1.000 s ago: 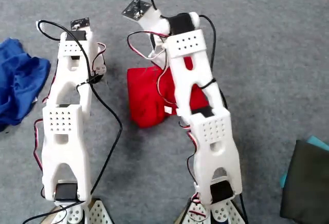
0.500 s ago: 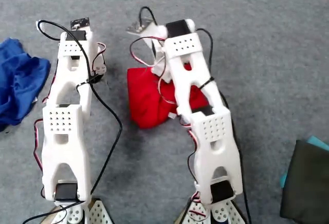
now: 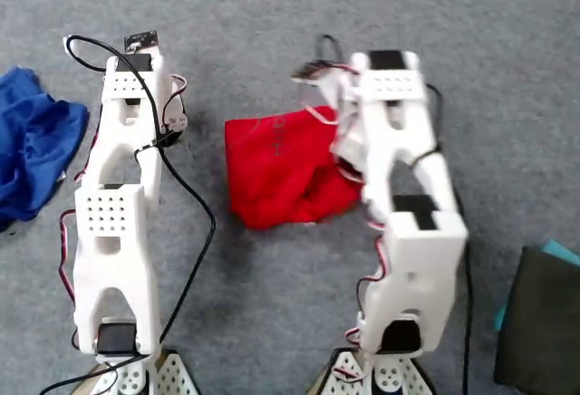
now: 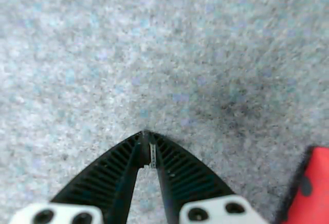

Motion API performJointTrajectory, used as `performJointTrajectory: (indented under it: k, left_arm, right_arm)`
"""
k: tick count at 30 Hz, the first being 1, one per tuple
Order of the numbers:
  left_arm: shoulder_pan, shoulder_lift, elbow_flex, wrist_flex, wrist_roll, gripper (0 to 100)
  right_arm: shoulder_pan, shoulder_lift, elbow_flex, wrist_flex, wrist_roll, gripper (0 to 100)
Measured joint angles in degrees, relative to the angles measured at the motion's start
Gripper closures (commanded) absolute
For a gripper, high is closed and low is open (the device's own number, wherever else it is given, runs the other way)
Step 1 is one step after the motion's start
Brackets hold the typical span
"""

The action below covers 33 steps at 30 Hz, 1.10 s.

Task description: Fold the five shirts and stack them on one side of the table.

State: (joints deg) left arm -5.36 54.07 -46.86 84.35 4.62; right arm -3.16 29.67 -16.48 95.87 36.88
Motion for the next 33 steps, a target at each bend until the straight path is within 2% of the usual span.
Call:
performJointTrajectory:
  k: [4, 8, 12, 17, 20, 29, 33]
  left_arm:
    - [0.0, 0.0, 0.0, 0.0, 0.0, 98]
    - [0.0, 0.0, 0.0, 0.0, 0.0, 98]
    - [0.0, 0.0, 0.0, 0.0, 0.0, 98]
    - [0.0, 0.0, 0.0, 0.0, 0.0, 98]
    - [0.0, 0.0, 0.0, 0.0, 0.0, 98]
    - [0.0, 0.0, 0.0, 0.0, 0.0, 98]
    - [0.0, 0.0, 0.0, 0.0, 0.0, 98]
  right_arm:
    - [6.95, -0.44, 4.92, -5.89, 3.16, 99.3]
    - [7.56, -3.08, 5.01, -6.24, 3.43, 99.3]
    - [2.29, -9.76, 3.96, -6.15, -0.18, 99.3]
    - [-8.35, -14.33, 3.6, -5.98, -3.25, 99.3]
    - [-10.9, -14.33, 4.57, -7.38, -3.87, 99.3]
    - [-5.54, 0.88, 4.31, -27.87, -3.08, 99.3]
    - [-5.54, 9.67, -4.22, -27.6, -2.9, 99.3]
